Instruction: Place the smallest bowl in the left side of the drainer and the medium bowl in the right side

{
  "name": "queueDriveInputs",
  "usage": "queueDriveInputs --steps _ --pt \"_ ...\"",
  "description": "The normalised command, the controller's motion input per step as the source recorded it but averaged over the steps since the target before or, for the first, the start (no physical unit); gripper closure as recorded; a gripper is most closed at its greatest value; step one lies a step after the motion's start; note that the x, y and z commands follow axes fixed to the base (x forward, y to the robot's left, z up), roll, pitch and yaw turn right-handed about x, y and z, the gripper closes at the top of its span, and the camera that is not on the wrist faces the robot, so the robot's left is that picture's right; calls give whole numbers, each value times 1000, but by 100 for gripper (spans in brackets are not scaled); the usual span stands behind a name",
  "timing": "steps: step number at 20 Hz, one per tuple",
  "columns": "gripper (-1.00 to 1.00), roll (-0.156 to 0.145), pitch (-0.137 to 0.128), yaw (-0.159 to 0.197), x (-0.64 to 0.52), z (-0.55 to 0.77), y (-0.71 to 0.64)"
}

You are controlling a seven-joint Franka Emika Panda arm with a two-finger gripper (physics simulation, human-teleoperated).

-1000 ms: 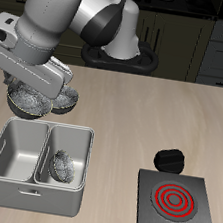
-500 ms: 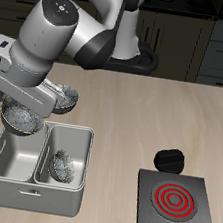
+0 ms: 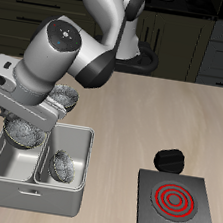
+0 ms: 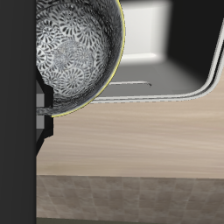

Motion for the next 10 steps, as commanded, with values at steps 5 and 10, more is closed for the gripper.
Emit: queueDriveInputs --steps 5,10 --pt "-100 53 9 35 0 -205 240" --pt "-100 15 -29 49 -55 43 186"
